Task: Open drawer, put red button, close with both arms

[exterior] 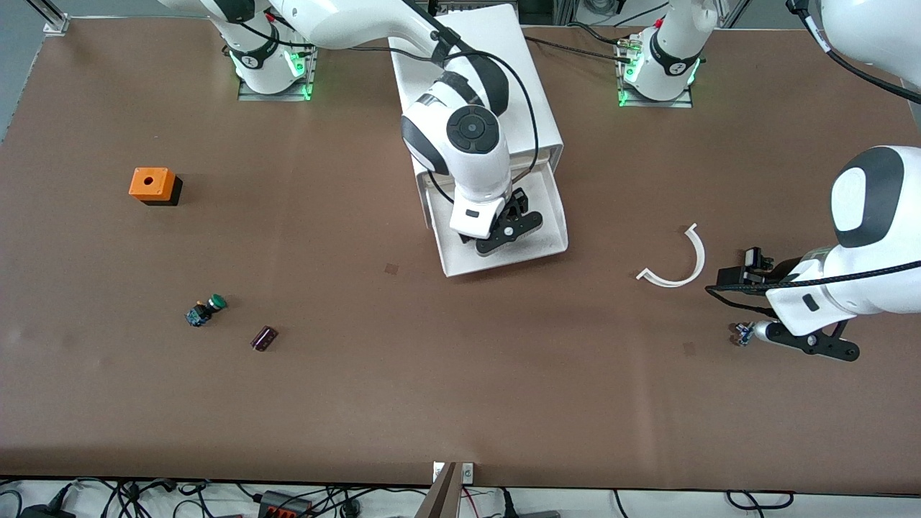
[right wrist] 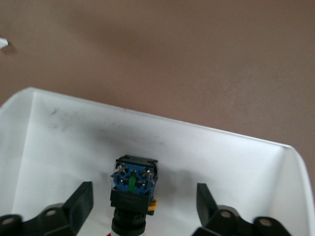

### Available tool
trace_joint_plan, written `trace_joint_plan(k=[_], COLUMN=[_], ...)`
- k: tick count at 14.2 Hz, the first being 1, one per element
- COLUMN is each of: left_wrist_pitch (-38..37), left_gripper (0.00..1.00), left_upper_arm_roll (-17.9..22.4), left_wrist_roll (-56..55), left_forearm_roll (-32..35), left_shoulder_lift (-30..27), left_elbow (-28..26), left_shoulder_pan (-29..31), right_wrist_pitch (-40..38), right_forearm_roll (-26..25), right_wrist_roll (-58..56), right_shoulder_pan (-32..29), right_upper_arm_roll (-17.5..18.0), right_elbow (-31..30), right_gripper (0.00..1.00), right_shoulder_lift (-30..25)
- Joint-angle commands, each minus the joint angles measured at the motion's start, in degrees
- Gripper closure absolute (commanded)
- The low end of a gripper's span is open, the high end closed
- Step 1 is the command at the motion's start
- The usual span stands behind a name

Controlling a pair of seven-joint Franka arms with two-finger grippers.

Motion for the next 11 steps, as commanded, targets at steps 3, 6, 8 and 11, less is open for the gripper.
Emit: trace_joint_plan(k=[3, 6, 8, 11], left_wrist_pitch=[0.9, 3.8, 8.2, 17.3], left_gripper=[0.0, 0.0, 0.0, 0.0], left_upper_arm_roll=[-0.5, -1.5, -4.5, -5.9], left_wrist_roll=[-7.1, -12.4, -16.1, -26.4], left_forearm_roll=[-4.3, -4.4, -4.8, -4.2], left_shoulder_lift=[-3.1, -3.1, -2.6, -1.1], left_elbow=[-5.9, -7.7, -8.4, -10.2], left_shoulder_pan=[-0.2, -2.1, -3.1, -7.8], right_wrist_pitch=[-5.9, -16.0, -20.2, -19.3], right_forearm_roll=[0.0, -5.9, -9.8, -10.2], right_wrist_roll=[2.8, 2.3, 2.1, -1.5], right_shoulder_pan=[-5.7, -7.6, -7.7, -11.2], right_upper_arm_roll=[0.0, -4.1, -7.5, -7.8], right_elbow=[0.7, -0.2, -3.7, -10.8], right_gripper=[0.0, 0.0, 0.0, 0.0], right_shoulder_lift=[-6.2, -11.5, -14.6, -19.0])
